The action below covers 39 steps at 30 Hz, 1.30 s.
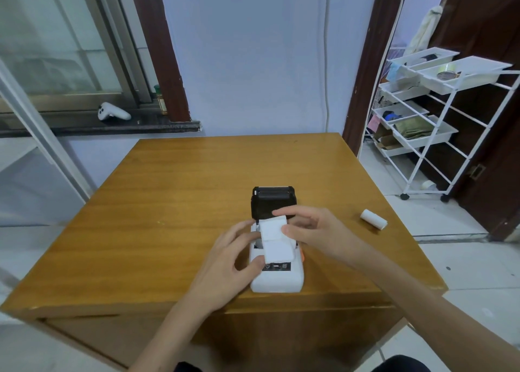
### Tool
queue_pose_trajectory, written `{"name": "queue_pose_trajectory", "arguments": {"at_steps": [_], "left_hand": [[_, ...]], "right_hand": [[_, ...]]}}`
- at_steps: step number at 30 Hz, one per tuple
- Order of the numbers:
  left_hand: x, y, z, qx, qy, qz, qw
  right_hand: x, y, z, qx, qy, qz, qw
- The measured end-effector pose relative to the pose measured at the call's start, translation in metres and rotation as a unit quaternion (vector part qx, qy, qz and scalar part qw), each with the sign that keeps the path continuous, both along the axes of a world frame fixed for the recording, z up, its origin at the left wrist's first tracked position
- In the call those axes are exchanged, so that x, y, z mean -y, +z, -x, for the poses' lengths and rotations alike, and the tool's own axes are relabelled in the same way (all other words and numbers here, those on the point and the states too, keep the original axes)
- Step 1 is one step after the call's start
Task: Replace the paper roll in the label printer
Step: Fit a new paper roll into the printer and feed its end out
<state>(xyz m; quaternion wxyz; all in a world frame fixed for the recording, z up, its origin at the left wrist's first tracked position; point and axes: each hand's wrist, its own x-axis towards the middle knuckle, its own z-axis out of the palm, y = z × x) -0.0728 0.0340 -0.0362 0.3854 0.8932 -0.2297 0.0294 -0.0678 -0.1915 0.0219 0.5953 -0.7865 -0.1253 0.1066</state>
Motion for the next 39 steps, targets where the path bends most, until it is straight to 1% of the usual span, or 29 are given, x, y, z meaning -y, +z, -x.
{"name": "queue_pose_trajectory", "arguments": {"at_steps": [5, 9, 18, 21, 25, 30, 36, 39], "left_hand": [[0.001, 0.000, 0.001, -0.009, 0.007, -0.007, 1.000], [0.001, 0.000, 0.001, -0.009, 0.007, -0.001, 1.000], [-0.001, 0.005, 0.001, -0.049, 0.001, 0.029, 0.998], [-0.001, 0.006, 0.001, -0.054, -0.002, 0.033, 0.998], [-0.001, 0.007, 0.001, -0.059, -0.012, 0.042, 0.997], [-0.002, 0.007, 0.001, -0.064, -0.028, 0.055, 0.996], [0.000, 0.008, 0.000, -0.045, -0.030, 0.020, 0.998], [0.002, 0.010, -0.001, -0.043, -0.044, 0.024, 0.998]], "right_hand": [[0.006, 0.001, 0.004, 0.001, 0.030, 0.013, 0.999], [0.010, 0.005, 0.003, 0.007, 0.060, 0.054, 0.997], [0.013, 0.008, -0.001, 0.011, 0.077, 0.083, 0.994], [0.011, 0.006, -0.001, 0.003, 0.067, 0.064, 0.996], [0.008, 0.002, -0.001, 0.016, 0.042, 0.040, 0.998], [0.008, -0.005, -0.003, -0.025, -0.003, -0.028, 0.999], [0.008, -0.004, -0.006, -0.037, -0.034, -0.041, 0.998], [0.005, -0.003, -0.007, -0.047, -0.029, -0.048, 0.997]]}}
